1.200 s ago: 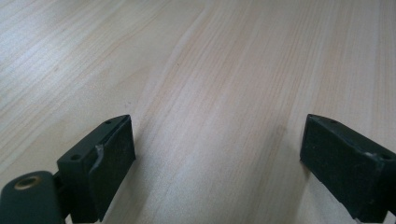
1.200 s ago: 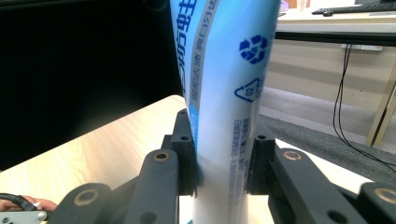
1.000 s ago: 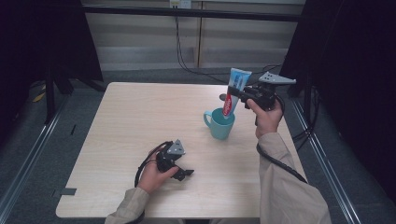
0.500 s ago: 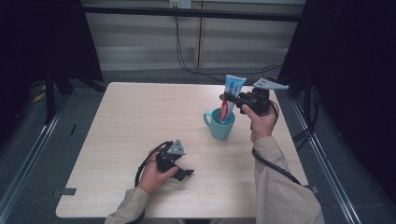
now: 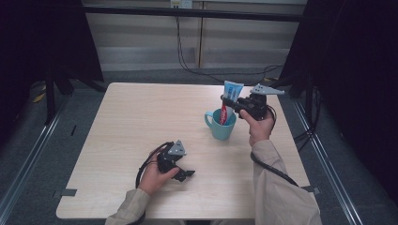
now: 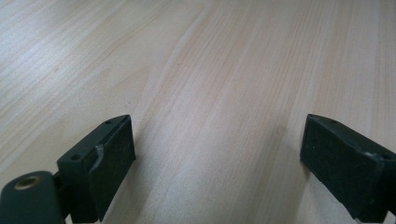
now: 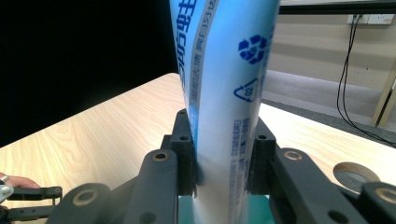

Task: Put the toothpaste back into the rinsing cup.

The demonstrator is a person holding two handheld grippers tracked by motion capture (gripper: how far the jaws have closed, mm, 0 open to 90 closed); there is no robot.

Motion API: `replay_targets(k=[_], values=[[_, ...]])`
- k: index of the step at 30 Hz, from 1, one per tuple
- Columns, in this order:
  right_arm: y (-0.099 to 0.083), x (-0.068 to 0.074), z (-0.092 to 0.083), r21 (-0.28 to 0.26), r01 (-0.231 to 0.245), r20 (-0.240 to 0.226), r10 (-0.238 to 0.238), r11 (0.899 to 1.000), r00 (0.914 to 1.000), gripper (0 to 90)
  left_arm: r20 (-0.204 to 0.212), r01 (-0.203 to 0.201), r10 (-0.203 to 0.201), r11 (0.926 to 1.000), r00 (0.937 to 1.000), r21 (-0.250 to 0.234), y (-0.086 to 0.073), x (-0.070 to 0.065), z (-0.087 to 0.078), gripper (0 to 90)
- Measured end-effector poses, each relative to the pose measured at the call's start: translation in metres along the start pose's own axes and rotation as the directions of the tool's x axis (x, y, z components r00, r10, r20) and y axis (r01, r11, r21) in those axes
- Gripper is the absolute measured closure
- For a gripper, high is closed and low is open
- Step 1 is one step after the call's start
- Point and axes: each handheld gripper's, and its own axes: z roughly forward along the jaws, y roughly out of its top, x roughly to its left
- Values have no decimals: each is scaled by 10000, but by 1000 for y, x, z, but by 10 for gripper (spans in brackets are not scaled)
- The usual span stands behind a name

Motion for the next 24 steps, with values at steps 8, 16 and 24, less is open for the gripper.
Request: replay_targets(k=[8, 16, 24], values=[[-7, -2, 5, 90, 0, -16, 0, 10000, 10000, 705, 16, 0, 0, 10000, 10000, 29, 0, 0, 0, 97], [-13, -2, 8, 180, 10, 13, -10, 9998, 10000, 703, 18, 5, -5, 10000, 10000, 42, 0, 0, 0, 97], [-20, -1, 9, 223, 49, 68, -50, 9997, 10000, 703, 22, -31, 31, 10000, 10000, 69, 0, 0, 0, 97]])
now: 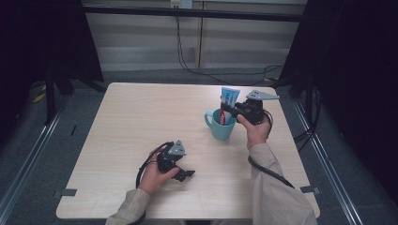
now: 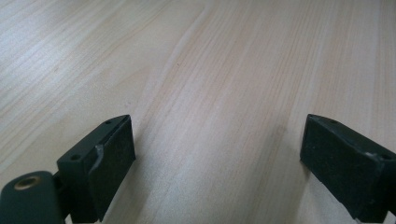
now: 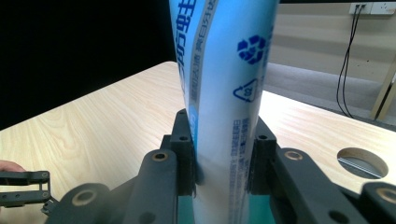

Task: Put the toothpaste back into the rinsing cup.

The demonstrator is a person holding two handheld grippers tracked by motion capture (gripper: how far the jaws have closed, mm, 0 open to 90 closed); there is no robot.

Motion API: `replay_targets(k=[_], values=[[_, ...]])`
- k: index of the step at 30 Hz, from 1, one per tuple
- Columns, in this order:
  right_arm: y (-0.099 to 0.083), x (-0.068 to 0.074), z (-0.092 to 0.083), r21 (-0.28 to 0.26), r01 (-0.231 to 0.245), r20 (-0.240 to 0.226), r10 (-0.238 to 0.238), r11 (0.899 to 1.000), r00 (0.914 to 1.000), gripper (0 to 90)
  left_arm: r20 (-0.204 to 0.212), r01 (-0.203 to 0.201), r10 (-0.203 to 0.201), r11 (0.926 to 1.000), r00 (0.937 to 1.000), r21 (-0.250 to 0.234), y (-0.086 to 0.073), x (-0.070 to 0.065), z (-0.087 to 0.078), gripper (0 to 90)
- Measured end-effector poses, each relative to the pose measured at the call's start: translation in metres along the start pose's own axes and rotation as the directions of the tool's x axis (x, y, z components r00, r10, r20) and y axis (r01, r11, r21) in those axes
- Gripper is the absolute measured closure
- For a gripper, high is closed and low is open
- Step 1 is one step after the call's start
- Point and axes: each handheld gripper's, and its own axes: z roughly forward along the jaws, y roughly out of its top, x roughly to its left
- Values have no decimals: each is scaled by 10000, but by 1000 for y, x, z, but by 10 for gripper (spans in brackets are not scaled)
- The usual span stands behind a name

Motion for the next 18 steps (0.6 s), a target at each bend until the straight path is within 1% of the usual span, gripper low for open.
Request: replay_targets(k=[5, 12, 15, 18], values=[[-3, 0, 2, -30, -10, -46, 10, 10000, 10000, 701, -2, -6, 6, 10000, 10000, 6, 0, 0, 0, 97], [-8, 2, 7, 202, 98, 53, -99, 9997, 9999, 699, 2, -14, 14, 10000, 10000, 10, 0, 0, 0, 97], [-10, 1, 7, 85, -31, 28, 30, 10000, 10000, 699, 0, -15, 15, 10000, 10000, 10, 0, 0, 0, 97], [-9, 2, 6, 188, 86, 7, -86, 9998, 10000, 695, 0, -13, 13, 10000, 10000, 8, 0, 0, 0, 97]])
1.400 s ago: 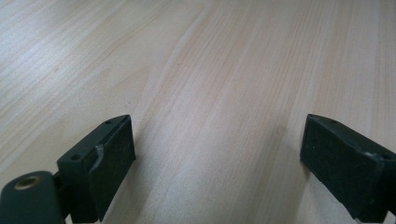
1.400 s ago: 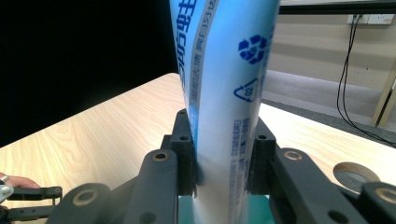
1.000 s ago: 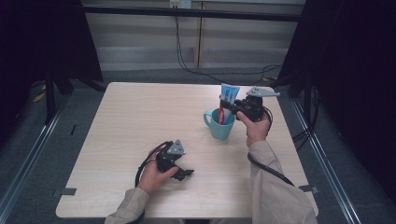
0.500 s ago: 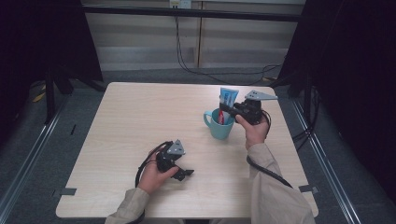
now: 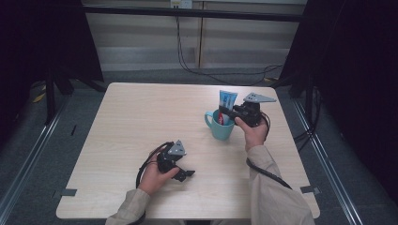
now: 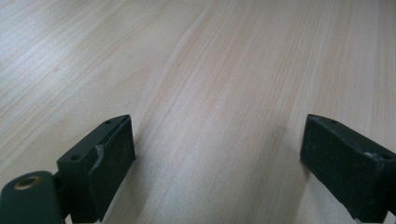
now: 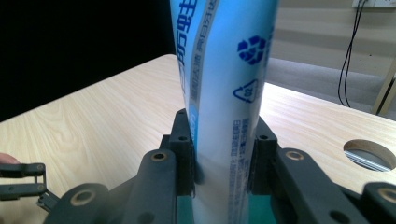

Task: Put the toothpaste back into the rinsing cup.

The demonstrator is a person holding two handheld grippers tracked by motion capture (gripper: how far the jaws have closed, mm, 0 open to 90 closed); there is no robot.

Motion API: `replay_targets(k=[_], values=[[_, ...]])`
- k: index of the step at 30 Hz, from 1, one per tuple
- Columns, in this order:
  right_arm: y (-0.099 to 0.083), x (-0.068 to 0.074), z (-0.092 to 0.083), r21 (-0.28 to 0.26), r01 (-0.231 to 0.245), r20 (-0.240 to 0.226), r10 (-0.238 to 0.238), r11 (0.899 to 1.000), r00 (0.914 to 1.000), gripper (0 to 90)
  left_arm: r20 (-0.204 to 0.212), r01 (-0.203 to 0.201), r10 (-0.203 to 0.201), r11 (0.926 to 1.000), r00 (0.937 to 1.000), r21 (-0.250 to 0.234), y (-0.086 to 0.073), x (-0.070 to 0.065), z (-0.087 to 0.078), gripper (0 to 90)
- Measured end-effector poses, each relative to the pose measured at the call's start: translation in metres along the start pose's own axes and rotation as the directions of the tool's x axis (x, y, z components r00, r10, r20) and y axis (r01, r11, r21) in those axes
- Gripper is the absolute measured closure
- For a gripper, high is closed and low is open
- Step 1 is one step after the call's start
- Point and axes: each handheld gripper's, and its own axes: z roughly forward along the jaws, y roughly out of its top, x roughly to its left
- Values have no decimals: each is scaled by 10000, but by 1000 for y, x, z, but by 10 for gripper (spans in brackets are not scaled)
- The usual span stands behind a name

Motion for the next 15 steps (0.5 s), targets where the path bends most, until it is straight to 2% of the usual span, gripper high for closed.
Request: replay_targets(k=[5, 10, 15], values=[[-1, -3, -3, -86, -254, 67, 254, 9996, 9997, 690, -2, 0, 0, 10000, 10000, 0, 0, 0, 0, 97], [-1, -4, -7, 8, -95, 183, 95, 10000, 9998, 665, 18, -12, 12, 10000, 10000, -12, 0, 0, 0, 97], [-1, -8, -13, -57, -144, 426, 146, 9999, 9990, 651, -15, -43, 44, 10000, 10000, 37, 0, 0, 0, 96]])
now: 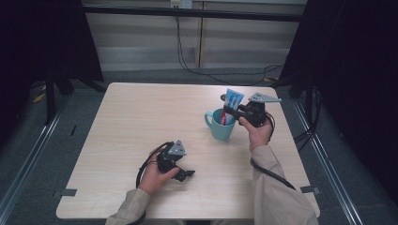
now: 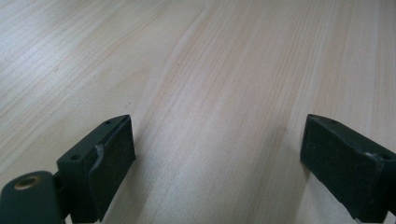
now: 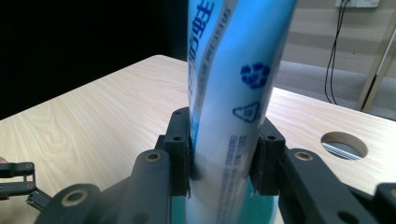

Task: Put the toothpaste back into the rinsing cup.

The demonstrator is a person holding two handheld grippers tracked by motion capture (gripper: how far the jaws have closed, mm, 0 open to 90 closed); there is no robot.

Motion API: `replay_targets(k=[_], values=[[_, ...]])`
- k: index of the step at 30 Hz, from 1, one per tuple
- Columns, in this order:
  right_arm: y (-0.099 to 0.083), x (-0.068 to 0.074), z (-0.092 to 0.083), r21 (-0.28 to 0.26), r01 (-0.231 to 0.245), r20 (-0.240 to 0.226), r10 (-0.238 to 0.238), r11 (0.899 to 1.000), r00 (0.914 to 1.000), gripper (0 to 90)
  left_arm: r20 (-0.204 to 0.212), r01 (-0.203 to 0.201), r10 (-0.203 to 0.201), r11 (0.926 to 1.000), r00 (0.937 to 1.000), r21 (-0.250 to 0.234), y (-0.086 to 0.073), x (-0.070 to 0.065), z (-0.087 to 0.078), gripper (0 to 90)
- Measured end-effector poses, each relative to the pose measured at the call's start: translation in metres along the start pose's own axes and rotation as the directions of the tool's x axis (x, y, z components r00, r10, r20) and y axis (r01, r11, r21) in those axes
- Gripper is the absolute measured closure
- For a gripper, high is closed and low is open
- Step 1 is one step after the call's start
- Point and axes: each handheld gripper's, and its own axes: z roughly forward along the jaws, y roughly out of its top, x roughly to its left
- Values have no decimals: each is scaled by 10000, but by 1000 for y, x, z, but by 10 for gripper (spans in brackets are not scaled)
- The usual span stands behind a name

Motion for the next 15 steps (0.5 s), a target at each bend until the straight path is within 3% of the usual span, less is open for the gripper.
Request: replay_targets(k=[15], values=[[-1, -11, -16, 106, -198, 464, 193, 9997, 9987, 551, -13, 15, -15, 10000, 10000, -14, 0, 0, 0, 96]])
